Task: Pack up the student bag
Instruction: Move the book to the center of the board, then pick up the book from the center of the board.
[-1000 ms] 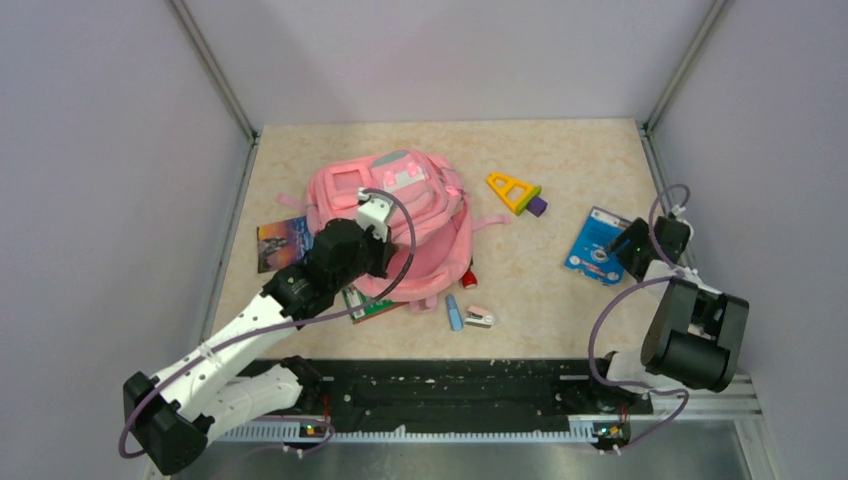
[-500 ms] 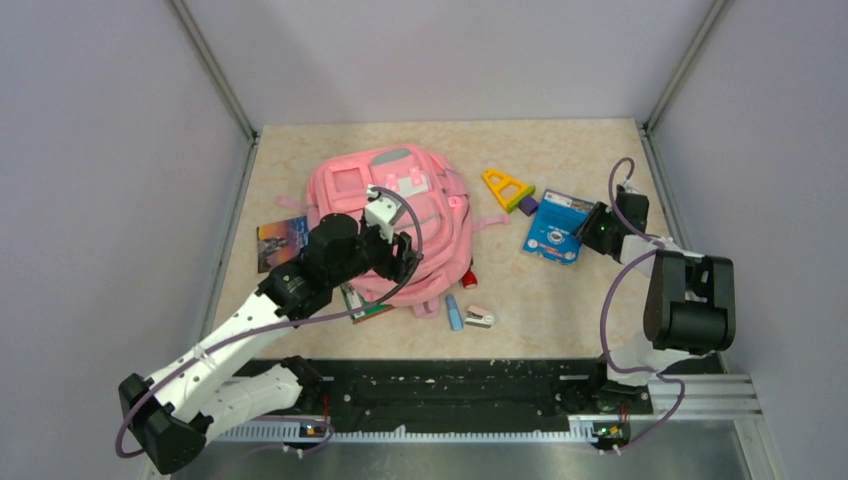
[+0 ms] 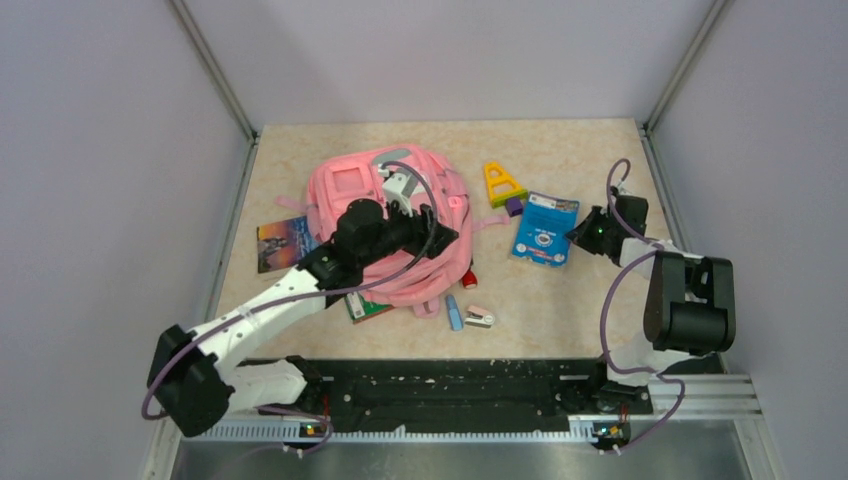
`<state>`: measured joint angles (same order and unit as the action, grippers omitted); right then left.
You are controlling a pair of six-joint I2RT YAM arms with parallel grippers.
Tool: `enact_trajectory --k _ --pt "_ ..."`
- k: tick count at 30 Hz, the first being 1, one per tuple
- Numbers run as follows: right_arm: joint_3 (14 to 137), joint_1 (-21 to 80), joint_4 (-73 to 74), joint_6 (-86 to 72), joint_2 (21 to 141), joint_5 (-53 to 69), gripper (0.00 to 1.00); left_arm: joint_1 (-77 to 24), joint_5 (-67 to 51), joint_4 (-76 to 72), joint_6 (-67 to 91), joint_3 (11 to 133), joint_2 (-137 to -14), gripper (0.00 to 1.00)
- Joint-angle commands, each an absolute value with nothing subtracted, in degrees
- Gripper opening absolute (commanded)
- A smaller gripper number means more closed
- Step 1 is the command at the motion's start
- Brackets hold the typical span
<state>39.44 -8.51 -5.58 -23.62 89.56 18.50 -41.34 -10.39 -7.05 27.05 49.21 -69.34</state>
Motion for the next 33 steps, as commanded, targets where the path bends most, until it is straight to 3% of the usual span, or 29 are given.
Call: enact_trajectory --k 1,14,29,33 --pt "36.2 -7.9 -4.8 -23.8 86.2 24.3 0.0 -41.9 -13.5 -18.6 32.0 52.9 -76.6 0.64" --pt "30.4 -7.9 -18.2 -33.2 81.1 42.2 0.0 -42.0 -19.4 -27.8 37.5 57.9 -92.7 0.65" --pt "26.9 -7.8 -24.3 -37.2 80.7 44.7 0.0 -42.3 -20.1 -27.1 43.9 63.5 -110.5 0.65" --pt "26.5 -7.8 -24.7 -36.8 82.0 44.6 0.0 -42.8 -19.5 -25.7 45.2 64.6 -113.6 0.58"
